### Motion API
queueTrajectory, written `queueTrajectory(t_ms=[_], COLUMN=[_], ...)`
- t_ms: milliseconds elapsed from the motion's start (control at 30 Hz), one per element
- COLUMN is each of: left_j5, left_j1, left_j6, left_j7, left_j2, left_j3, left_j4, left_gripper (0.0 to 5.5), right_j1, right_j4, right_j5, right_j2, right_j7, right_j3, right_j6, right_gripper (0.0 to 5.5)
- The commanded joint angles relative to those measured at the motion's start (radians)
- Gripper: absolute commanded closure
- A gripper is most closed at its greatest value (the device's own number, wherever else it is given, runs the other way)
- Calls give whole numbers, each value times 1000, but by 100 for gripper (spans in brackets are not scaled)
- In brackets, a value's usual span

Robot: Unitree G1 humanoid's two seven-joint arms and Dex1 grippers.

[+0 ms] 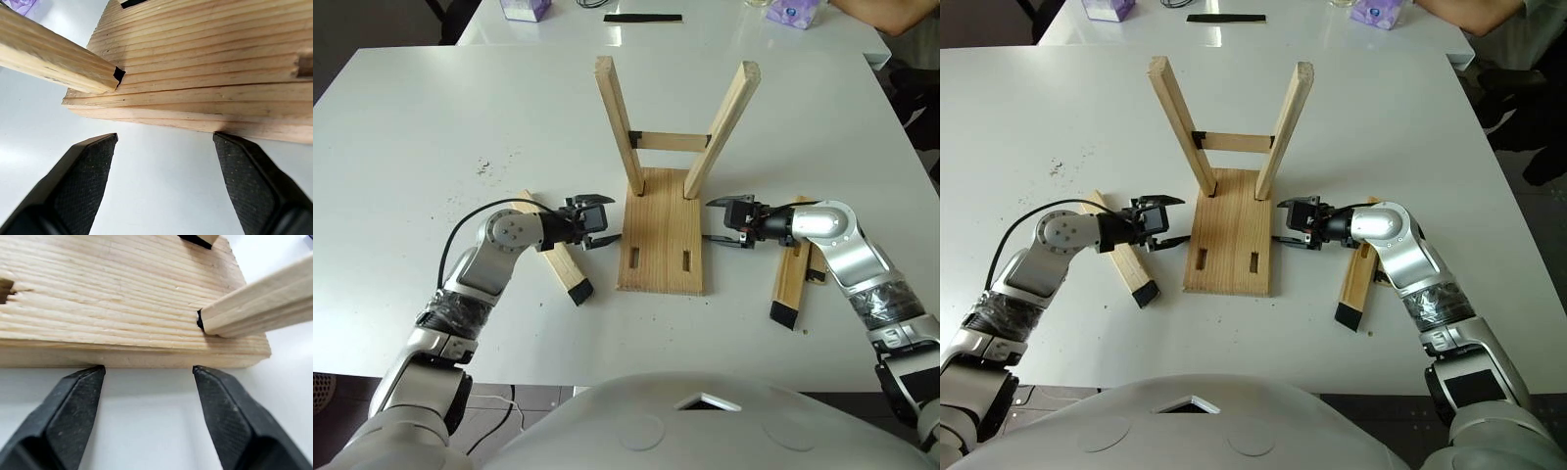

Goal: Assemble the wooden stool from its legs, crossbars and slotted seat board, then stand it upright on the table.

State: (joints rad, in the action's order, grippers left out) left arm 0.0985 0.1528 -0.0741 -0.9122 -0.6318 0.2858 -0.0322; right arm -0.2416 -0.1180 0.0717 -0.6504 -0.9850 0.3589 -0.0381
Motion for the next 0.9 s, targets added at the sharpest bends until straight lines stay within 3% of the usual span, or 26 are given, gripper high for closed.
queueTrajectory(t_ms=[33, 333, 533, 700, 900], left_j5=[-29, 12, -58, -109, -149], left_j1=[-72, -25, -60, -125, -310], left_j6=[25, -1, 38, 112, 215], left_j7=[-25, 49, 22, 39, 155], left_j2=[-9, -32, -38, -50, -17], left_j3=[16, -31, -55, -111, -229], left_j4=[86, -32, 41, 177, 339], left_gripper=[186, 186, 186, 186, 186], right_j1=[42, 80, 108, 240, 341], right_j4=[-14, 5, 70, 272, 474], right_j5=[18, 10, -30, -107, -424], right_j2=[11, -12, -35, -98, 18], right_j7=[-24, -14, 5, 77, 275], right_j3=[42, 19, -39, -233, -561], right_j6=[19, 13, 49, 143, 625], right_gripper=[217, 217, 217, 217, 217])
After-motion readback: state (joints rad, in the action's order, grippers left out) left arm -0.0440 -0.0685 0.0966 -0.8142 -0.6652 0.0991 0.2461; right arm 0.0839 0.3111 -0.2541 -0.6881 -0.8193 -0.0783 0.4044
